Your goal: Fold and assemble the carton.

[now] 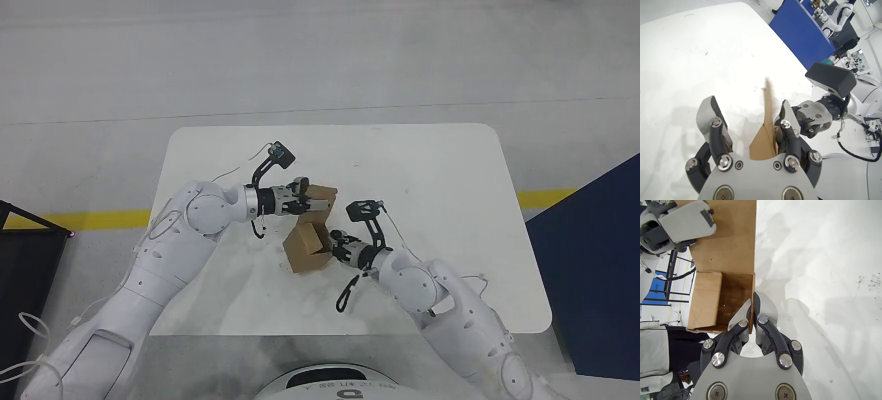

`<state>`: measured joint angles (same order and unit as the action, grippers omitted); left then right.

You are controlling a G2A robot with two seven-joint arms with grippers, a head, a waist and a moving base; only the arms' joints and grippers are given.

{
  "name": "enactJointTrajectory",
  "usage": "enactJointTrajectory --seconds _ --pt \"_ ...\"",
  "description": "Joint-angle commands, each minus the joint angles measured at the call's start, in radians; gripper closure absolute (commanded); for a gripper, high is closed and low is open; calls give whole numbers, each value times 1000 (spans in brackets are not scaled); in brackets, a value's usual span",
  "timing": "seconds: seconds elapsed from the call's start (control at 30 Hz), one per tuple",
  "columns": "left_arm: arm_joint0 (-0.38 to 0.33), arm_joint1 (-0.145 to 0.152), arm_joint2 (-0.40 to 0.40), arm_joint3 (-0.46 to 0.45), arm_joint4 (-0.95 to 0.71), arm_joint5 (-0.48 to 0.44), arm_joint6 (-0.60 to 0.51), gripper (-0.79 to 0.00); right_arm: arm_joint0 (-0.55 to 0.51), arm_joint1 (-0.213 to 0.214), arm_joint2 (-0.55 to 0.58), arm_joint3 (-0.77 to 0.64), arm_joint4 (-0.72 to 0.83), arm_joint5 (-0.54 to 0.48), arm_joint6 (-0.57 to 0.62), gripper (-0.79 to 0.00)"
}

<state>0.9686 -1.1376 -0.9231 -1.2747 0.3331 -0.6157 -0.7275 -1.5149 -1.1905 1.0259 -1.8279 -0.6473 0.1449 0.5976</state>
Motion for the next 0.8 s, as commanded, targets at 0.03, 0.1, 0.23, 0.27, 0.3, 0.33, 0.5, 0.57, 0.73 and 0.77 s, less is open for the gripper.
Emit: enactJointTrajectory --seconds 0.03,0.1,0.23,0.27,0.3,0.33,0.5,0.57,0.73,0.77 --pt "0 0 0 0 0 0 0 -785 0 1 -3 -11 -35 17 -8 0" --pt "0 0 0 0 0 0 0 -785 -3 2 -1 -23 -60 26 -18 0" --pt "0 0 0 0 0 0 0 -785 -12 6 6 -48 -110 14 -33 0" --pt "0 0 0 0 0 0 0 -785 -13 8 9 -52 -127 3 -34 0" --pt "0 0 0 0 0 0 0 -785 -14 10 12 -53 -142 -7 -32 0" --pt "0 0 0 0 0 0 0 -785 -14 12 15 -52 -162 -16 -29 0" --pt "0 0 0 0 0 0 0 -785 -4 17 28 -26 -242 -42 -41 0" --pt "2 0 -2 -1 -4 3 7 -785 -2 17 30 -16 -253 -45 -48 0" --pt "45 14 -82 4 -137 23 54 -785 -5 18 43 -11 -251 -57 -54 0" --pt "53 17 -99 5 -159 26 55 -785 -7 18 47 -14 -246 -60 -53 0"
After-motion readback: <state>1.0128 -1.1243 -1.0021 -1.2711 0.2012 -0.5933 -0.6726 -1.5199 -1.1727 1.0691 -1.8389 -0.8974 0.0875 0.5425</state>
